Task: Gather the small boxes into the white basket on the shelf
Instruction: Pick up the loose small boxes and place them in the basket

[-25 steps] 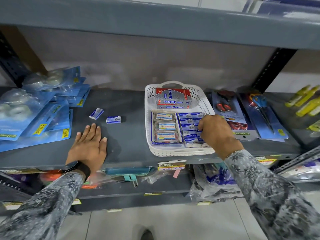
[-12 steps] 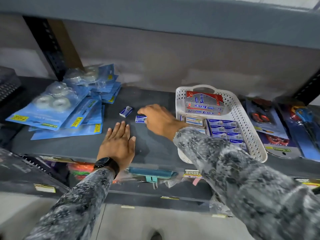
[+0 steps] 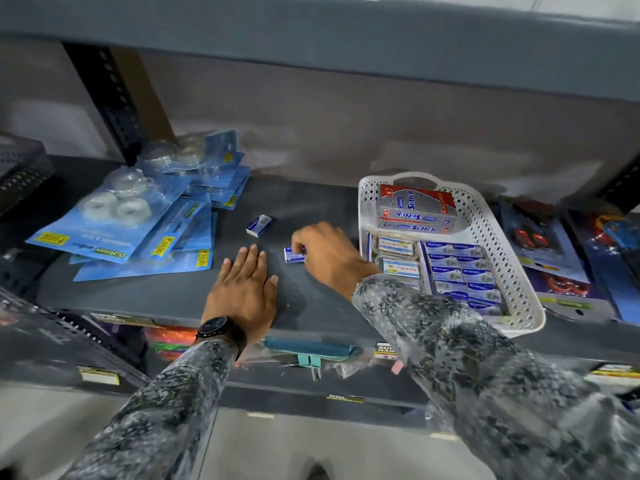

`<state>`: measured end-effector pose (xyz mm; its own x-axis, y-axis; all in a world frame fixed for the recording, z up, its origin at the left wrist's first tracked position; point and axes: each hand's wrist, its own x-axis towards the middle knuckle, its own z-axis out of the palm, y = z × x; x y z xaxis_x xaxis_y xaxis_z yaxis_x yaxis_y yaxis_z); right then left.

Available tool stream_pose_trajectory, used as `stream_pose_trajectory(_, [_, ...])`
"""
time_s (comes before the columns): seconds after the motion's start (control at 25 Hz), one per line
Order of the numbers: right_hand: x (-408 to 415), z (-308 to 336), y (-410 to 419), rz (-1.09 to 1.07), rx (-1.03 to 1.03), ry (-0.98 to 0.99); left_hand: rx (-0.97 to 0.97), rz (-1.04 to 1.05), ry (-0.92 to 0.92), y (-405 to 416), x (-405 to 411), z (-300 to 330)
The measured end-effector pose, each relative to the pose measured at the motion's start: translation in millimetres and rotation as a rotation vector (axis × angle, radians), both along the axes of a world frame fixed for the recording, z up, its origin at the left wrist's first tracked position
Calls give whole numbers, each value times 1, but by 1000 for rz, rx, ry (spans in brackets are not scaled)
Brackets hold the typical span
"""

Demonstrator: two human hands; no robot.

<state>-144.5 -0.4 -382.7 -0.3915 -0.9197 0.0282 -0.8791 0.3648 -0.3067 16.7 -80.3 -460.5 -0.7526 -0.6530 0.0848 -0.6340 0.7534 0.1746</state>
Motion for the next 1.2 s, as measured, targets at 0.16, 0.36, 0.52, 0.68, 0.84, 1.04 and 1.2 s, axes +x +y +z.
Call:
stream_pose_trajectory(0.16, [-4, 24, 51, -89, -298, -159, -6, -4, -3, -1, -2, -2])
stream_pose_trajectory(0.36, [-32, 46, 159, -365, -257, -197, 1, -9, -28, 0, -4, -1])
stream_pose_trajectory(0.52, [-69, 42, 217, -522, 45, 35, -23, -7, -56, -2, -4, -1])
stream_pose_trajectory(0.68, [-73, 38, 227, -575, 251, 42, -32, -14, -65, -3, -3, -2])
stream_pose_trajectory(0.84, [-70, 35, 221, -544, 265, 19, -37, -8, -59, -2, -2, -2])
stream_pose_trajectory(1.04, [-74, 24, 217, -564, 254, 70, -41, -8, -57, -4, -3, -4])
stream_pose_trajectory(1.2, [-79, 12, 212, -557, 242, 91, -35, -12, -60, -4, -3, -4])
